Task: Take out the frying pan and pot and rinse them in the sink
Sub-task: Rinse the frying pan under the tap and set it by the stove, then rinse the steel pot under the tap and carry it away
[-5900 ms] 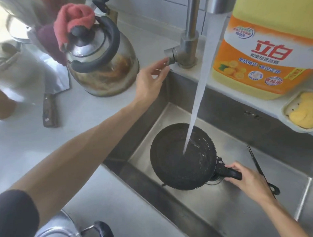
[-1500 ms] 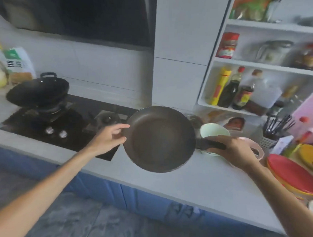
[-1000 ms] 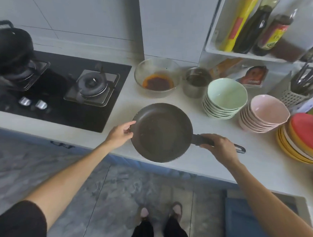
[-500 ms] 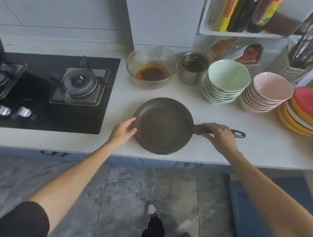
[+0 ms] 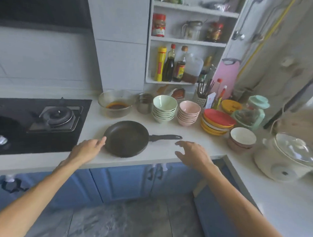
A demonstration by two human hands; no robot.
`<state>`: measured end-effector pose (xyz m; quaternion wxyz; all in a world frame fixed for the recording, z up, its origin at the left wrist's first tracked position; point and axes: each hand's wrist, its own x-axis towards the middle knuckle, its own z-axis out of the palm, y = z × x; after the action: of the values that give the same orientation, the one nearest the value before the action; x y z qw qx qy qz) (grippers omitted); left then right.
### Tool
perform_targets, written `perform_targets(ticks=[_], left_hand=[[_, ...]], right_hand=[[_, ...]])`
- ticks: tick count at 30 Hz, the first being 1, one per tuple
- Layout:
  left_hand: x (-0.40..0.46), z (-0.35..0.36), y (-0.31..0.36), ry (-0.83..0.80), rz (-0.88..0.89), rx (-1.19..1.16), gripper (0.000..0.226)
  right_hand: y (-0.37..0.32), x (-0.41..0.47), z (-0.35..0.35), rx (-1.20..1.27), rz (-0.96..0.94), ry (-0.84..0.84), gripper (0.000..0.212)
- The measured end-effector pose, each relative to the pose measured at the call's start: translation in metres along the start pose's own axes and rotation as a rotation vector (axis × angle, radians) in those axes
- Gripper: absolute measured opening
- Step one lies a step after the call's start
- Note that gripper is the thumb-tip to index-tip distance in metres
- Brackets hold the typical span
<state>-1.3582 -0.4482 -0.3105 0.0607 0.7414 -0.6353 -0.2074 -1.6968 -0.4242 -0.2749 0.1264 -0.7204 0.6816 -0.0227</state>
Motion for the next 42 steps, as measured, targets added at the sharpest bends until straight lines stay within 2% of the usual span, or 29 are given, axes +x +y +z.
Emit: perform_targets(ticks=[4, 6, 8, 10, 15, 19, 22, 25, 28, 32, 42], left_hand=[[-0.117, -0.062, 0.046, 0.398, 0.188, 0.045, 0.053], [-0.175, -0.091, 0.070, 0.477, 0.269, -0.110, 0.053], [-0.227, -0.116, 0.094, 0.491, 0.395, -0.264, 0.058], [-0.269, -0.141, 0.114, 0.544, 0.494, -0.299, 0.066], [-0.329, -0.218, 0.139, 0.936, 0.462, -0.101, 0.072], [-0.342, -0.251, 0.149, 1.074, 0.376, -0.037, 0.081], [-0.342, -0.253, 0.161, 1.043, 0.354, -0.053, 0.086], [-0.344, -0.242, 0.175, 0.995, 0.401, -0.059, 0.087], [-0.347, -0.232, 0.196, 0.949, 0.487, -0.062, 0.074], [-0.357, -0.206, 0.237, 0.886, 0.626, -0.105, 0.061], [-0.461, -0.089, 0.392, 0.607, 1.006, -0.180, 0.070]], right_hand=[[0.011, -0.113, -0.060, 0.012, -0.044, 0.388, 0.036], [0.012, -0.165, -0.093, 0.050, -0.064, 0.543, 0.035], [0.005, -0.212, -0.131, 0.101, -0.095, 0.641, 0.030], [-0.004, -0.253, -0.170, 0.154, -0.128, 0.742, 0.027], [-0.019, -0.331, -0.245, 0.134, -0.073, 1.027, 0.033], [-0.019, -0.367, -0.267, 0.072, 0.117, 1.075, 0.041], [-0.020, -0.389, -0.269, 0.026, 0.250, 1.142, 0.052], [-0.021, -0.404, -0.267, -0.025, 0.361, 1.112, 0.066], [-0.020, -0.426, -0.260, -0.014, 0.451, 1.115, 0.072], [-0.006, -0.464, -0.247, -0.055, 0.604, 1.074, 0.074], [0.096, -0.600, -0.217, -0.157, 0.881, 1.121, 0.067]])
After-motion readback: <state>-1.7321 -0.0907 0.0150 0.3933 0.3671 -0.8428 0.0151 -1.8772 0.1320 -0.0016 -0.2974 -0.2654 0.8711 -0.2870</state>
